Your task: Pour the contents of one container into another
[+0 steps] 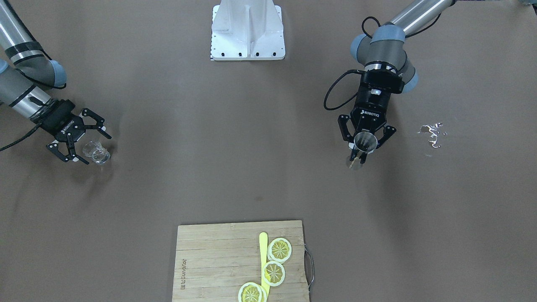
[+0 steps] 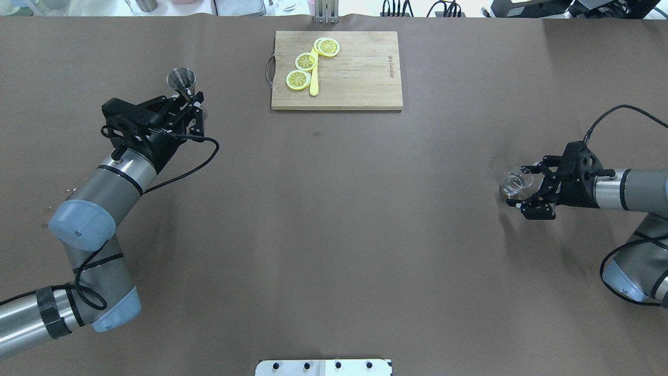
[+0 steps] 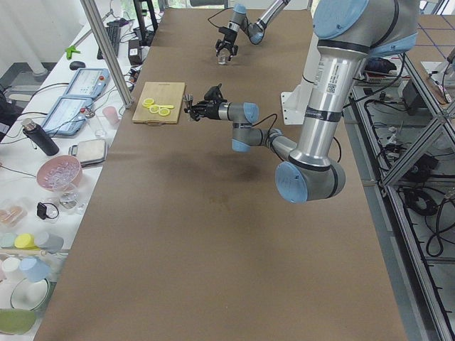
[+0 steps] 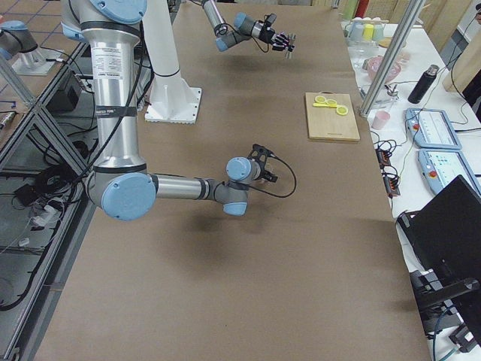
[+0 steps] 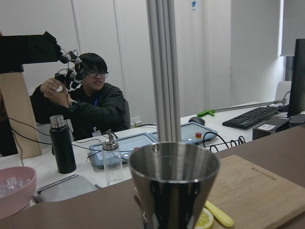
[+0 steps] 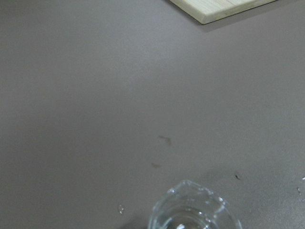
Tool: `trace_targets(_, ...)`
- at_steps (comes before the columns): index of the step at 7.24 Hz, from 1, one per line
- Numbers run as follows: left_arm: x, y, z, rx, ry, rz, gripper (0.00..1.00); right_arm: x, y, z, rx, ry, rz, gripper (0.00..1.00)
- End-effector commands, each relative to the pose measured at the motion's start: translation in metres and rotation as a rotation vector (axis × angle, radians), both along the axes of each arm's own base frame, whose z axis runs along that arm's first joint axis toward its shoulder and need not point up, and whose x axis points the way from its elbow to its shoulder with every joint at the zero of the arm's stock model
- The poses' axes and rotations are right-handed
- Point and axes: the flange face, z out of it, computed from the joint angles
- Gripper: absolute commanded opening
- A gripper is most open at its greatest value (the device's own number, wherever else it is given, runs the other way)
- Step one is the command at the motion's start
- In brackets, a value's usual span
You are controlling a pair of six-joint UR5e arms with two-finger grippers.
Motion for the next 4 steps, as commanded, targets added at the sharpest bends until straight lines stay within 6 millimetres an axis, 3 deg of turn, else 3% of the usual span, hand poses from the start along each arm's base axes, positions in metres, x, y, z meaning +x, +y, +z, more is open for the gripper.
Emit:
trace_targets(1, -0.003, -0.004, 0.018, -0.096, 0.045, -0.067, 0.0, 0.006, 0.003, 0.004, -0.005, 0.004, 0.002, 1.0)
trace_targets(2, -0.009, -0.003, 0.029, -0.108, 0.031, -0.117, 0.0, 0.017, 0.005, 0.009, -0.013, 0.011, 0.005, 1.0)
trace_targets(4, -0.018, -0.002, 0.052, -0.16, 0.032, -0.213, 0.0, 0.066, 0.009, 0.036, -0.076, 0.04, 0.017, 1.0)
